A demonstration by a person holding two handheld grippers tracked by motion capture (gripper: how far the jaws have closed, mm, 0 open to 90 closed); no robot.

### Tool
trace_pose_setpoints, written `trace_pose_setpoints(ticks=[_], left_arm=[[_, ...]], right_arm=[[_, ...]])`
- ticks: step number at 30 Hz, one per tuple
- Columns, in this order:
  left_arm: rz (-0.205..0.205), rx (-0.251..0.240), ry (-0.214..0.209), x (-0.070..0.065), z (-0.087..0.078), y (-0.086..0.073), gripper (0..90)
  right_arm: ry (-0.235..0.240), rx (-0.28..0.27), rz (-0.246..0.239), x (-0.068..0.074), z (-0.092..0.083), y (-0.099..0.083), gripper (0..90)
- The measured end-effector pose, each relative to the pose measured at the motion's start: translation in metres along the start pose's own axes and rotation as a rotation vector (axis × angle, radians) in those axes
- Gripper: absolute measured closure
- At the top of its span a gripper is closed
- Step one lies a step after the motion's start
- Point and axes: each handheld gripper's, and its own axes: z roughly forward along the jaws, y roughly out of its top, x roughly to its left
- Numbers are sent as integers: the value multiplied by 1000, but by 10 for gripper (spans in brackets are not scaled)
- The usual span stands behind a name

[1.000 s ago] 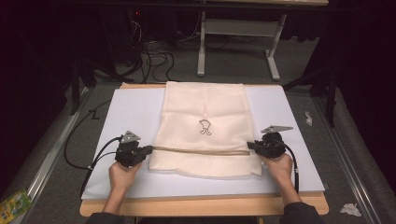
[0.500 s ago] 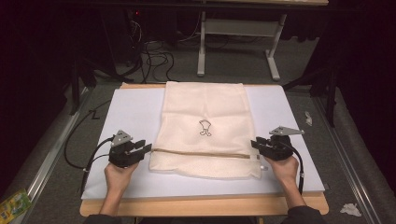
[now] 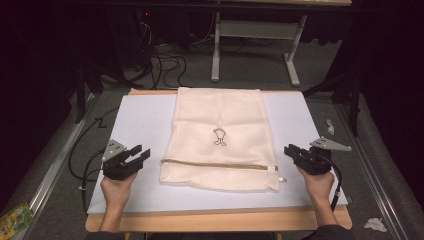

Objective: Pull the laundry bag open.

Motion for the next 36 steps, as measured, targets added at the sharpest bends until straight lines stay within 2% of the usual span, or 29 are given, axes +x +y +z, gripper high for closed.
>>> trace_pose_setpoints(ticks=[8,14,20,36], left_arm=[[-15,-14,36,11,-9,-2,589],[-20,-4,58,15,-10,-4,584],[-47,-2,76,21,-8,-8,575],[-59,34,103,28,7,-14,555]], right_arm=[[-28,-46,42,-16,-16,-6,722],[-43,-55,59,-23,-23,-11,716],[-63,-54,88,-31,-23,-18,709],[-114,-32,123,-44,-17,-31,677]])
